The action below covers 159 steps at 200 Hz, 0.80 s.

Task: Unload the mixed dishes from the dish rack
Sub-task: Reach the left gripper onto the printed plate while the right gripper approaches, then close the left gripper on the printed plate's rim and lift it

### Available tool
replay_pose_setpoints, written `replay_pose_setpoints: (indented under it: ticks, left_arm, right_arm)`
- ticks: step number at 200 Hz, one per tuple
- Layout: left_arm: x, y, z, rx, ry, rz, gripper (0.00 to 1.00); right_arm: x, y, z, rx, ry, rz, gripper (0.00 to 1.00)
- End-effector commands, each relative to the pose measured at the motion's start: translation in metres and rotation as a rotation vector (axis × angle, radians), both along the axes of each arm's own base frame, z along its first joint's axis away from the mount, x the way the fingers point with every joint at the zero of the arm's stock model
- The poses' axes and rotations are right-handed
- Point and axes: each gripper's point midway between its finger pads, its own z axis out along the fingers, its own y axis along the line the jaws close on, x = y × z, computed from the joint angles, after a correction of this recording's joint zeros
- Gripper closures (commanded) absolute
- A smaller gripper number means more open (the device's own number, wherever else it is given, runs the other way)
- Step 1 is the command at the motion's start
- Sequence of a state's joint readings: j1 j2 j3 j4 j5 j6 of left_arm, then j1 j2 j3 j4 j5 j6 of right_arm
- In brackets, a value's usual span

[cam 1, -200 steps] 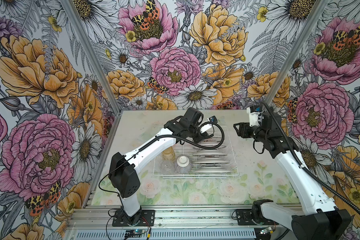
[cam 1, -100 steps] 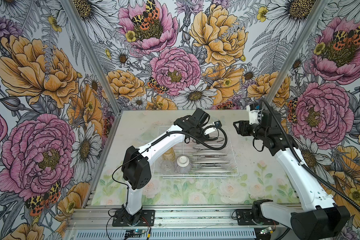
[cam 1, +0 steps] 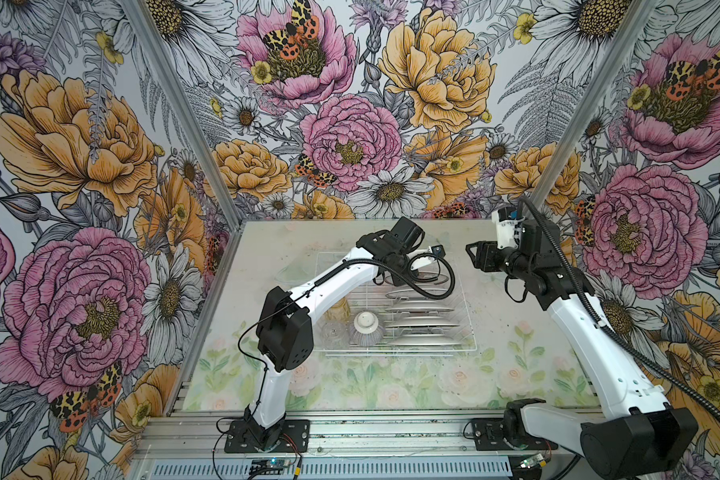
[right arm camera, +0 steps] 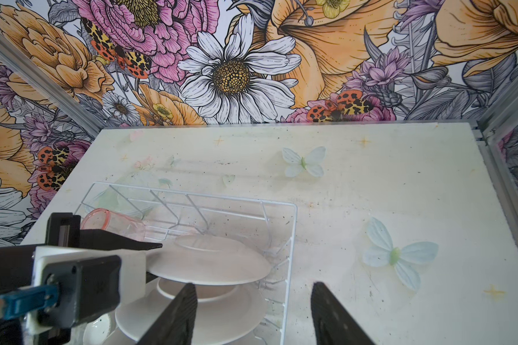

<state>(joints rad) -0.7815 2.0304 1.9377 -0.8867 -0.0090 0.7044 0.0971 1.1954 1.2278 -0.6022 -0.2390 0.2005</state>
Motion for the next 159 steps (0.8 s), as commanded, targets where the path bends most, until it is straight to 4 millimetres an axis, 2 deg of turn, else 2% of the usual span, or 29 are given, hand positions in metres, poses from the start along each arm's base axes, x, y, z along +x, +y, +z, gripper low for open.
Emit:
replay_pose_setpoints:
  ticks: [1, 58, 96, 159]
  left_arm:
    - [0.011, -0.001, -0.001, 0.047, -0.054, 0.002, 0.71]
    - [0.027, -0.002, 0.004, 0.065, -0.117, 0.03, 0.83]
    - [0.034, -0.002, 0.001, 0.085, -0.156, 0.05, 0.91]
    - [0.057, 0.002, -0.002, 0.132, -0.342, 0.114, 0.93]
  right_arm:
    - [0.002, -0.001, 0.004, -0.017, -0.013, -0.002, 0.37]
    - [0.002, -0.002, 0.001, -0.02, -0.007, -0.002, 0.37]
    - [0.002, -0.001, -0.002, -0.021, -0.002, 0.0, 0.37]
    - [0.001, -0.002, -0.006, -0.025, 0.006, -0.003, 0.37]
